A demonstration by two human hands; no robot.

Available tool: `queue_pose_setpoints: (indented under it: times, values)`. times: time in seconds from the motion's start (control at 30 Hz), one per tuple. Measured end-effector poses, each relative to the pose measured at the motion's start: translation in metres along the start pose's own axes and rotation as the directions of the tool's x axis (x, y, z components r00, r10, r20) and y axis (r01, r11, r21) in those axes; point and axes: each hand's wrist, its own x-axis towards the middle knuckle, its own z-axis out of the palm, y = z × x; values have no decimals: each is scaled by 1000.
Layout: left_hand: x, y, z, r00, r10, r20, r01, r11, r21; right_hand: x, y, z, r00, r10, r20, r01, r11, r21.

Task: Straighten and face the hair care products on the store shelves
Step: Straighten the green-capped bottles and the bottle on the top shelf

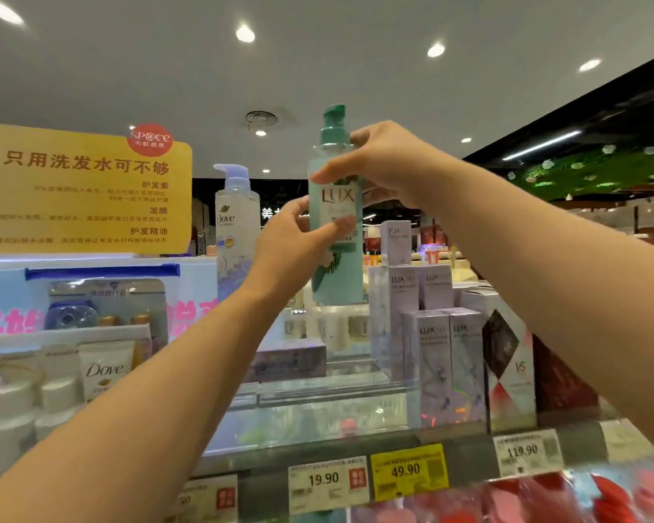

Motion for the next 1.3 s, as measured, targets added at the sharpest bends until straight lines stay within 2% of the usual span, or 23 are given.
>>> queue_pose_setpoints:
  times: [0.2,0.33,0.47,0.6,0.73,0.87,0.97,1.07,1.2,1.3]
  values:
    - [-60,27,-17,994,-13,109,15,1000,-21,-82,-10,12,997,-60,37,59,997,43]
    - [-110,29,-26,989,-12,146,11,1000,5,-136,5,27,996,-37,75,28,992,120]
    - [-158,17,-29,971,-80,224,76,997,25,-185,29,44,993,-3,114,-16,986,168]
    - [-198,0,-27,953,-91,291,52,989,139,-225,56,60,983,28,182,-56,987,150]
    - [-228,-24,-24,924,-87,373,-21,960,278,-258,83,80,977,104,185,-128,984,126]
    - [-250,-48,-24,875,-128,467,-148,848,510,-282,114,104,967,168,191,-180,982,49]
    - [-259,-63,-26,834,-198,515,-203,758,620,-292,134,120,962,188,195,-195,981,18]
    - [-263,-77,-30,827,-257,500,-233,653,720,-297,149,134,961,187,206,-192,981,3]
    - [-264,-92,-34,831,-287,477,-314,466,827,-300,166,152,955,171,241,-164,985,-51]
    - [-265,-101,-34,829,-341,444,-296,406,865,-302,178,166,938,194,286,-173,980,-99]
